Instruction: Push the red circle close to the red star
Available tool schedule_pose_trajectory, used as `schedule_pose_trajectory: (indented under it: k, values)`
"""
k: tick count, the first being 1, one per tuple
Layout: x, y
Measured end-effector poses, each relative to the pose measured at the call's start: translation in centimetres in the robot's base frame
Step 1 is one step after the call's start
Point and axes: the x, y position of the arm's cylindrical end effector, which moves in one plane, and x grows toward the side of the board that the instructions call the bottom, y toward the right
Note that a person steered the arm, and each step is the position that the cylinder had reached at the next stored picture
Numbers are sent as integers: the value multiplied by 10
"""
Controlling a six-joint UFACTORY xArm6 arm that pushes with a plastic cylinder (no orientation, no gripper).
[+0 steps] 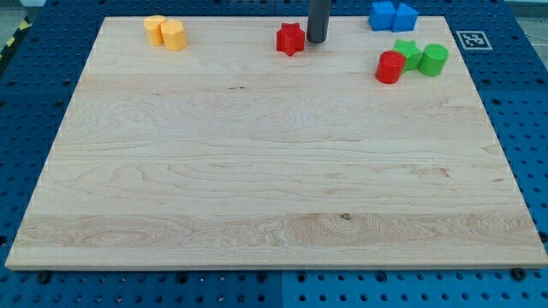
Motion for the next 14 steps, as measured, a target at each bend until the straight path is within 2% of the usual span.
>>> schedule_pose_trajectory:
  k: [3, 4, 5, 6, 7, 8, 9, 10, 11, 14]
  values:
    - [16, -21]
    - [30, -6]
    - [56, -18]
    - [58, -9]
    - [72, 29]
    - [112, 53]
    - [132, 95]
    - [133, 160]
    - [133, 193]
    - [114, 162]
